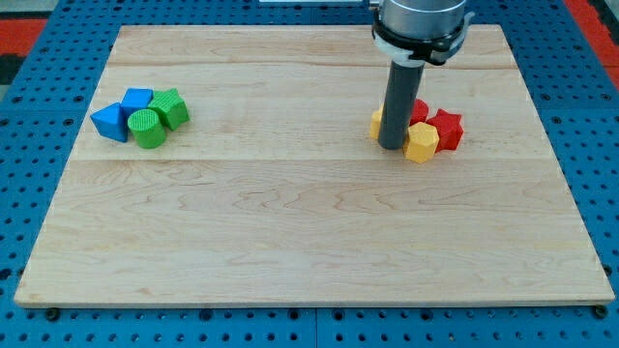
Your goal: Slide yellow hexagon to the center
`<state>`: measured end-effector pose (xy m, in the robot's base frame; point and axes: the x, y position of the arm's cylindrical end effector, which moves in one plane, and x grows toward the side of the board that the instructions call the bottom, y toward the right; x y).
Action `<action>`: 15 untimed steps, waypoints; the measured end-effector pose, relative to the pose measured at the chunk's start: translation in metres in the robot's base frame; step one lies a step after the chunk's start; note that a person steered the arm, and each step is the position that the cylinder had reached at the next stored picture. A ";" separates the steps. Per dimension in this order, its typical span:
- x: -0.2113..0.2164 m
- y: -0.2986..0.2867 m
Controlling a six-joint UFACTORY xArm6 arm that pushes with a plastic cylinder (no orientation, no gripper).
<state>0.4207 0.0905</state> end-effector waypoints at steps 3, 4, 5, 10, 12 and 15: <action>0.044 0.051; 0.036 0.087; 0.030 0.083; -0.067 0.010; -0.061 -0.007; 0.003 0.009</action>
<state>0.4236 0.0994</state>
